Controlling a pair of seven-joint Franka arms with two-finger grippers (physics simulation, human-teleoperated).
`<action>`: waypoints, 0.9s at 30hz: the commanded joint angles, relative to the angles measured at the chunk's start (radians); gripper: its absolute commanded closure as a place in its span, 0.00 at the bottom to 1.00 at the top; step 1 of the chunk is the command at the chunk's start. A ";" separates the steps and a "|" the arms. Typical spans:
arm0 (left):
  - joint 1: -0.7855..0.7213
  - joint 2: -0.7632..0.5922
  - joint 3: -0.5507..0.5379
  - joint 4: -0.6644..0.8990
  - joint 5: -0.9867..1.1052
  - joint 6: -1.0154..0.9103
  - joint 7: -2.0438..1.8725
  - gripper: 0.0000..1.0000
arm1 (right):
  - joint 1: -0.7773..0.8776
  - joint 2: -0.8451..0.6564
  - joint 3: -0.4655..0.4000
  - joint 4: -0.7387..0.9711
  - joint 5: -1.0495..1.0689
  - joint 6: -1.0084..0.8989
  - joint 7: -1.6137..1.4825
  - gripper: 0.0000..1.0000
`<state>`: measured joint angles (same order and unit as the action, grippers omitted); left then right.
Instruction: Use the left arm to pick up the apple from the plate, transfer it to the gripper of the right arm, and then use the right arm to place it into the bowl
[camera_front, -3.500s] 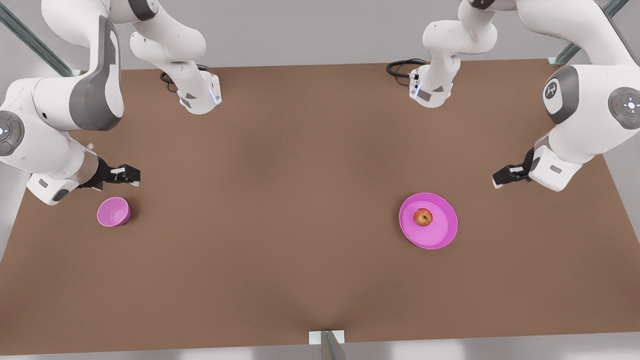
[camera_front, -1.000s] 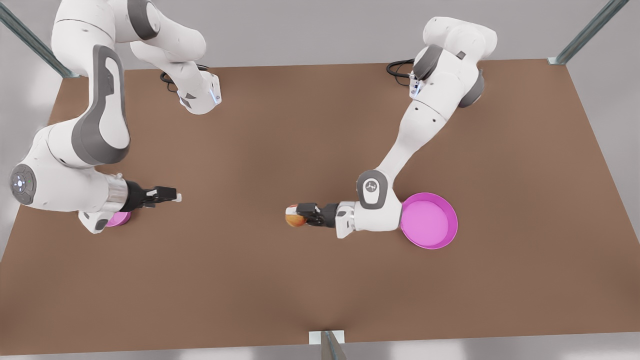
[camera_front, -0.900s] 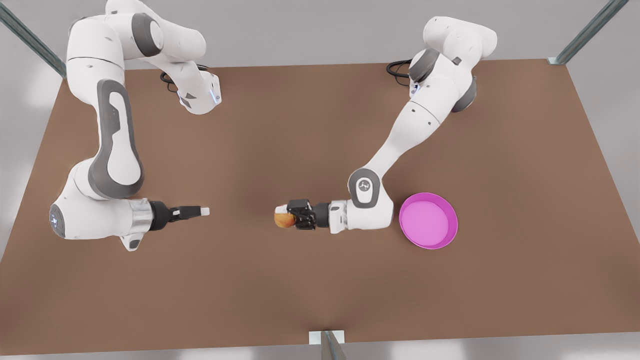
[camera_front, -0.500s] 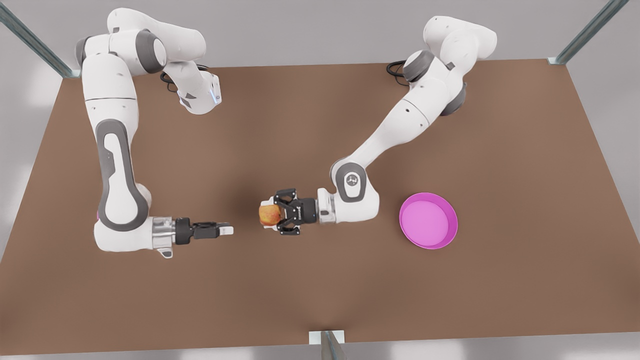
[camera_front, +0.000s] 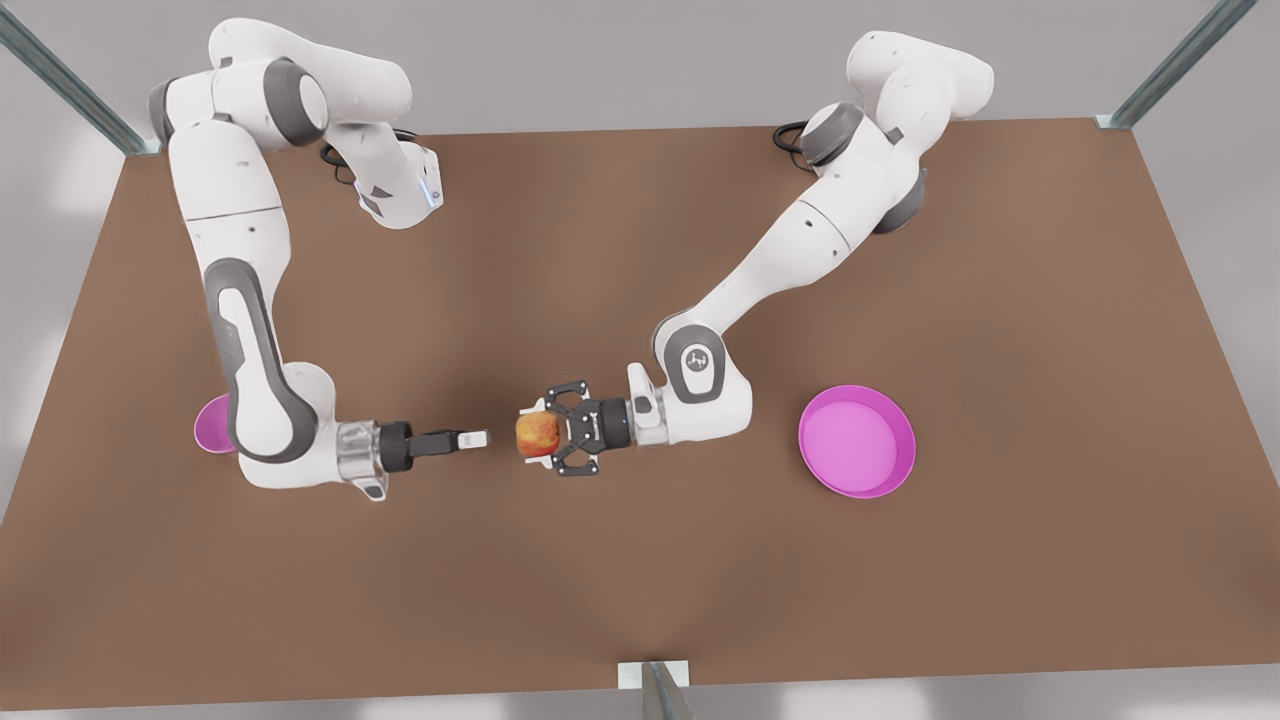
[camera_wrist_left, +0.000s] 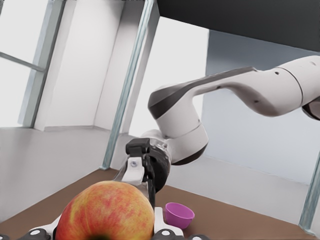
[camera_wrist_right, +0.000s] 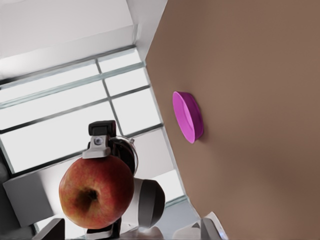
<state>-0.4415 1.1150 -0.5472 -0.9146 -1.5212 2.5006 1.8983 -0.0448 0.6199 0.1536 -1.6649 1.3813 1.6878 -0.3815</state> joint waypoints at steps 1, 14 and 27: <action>0.000 -0.001 0.000 0.002 -0.007 -0.002 0.352 0.33 | 0.013 -0.002 0.021 -0.003 0.070 0.092 -0.264 0.00; 0.000 0.016 0.001 0.002 -0.010 -0.002 0.369 0.32 | 0.063 0.001 0.073 0.001 0.137 0.231 -0.267 0.00; 0.000 0.016 0.003 0.002 -0.010 -0.002 0.370 0.32 | 0.074 -0.037 0.122 -0.065 0.137 0.273 -0.304 0.29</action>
<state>-0.4416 1.1327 -0.5446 -0.9131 -1.5375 2.5069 2.2021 0.0291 0.5847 0.2758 -1.7312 1.5185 1.9485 -0.6018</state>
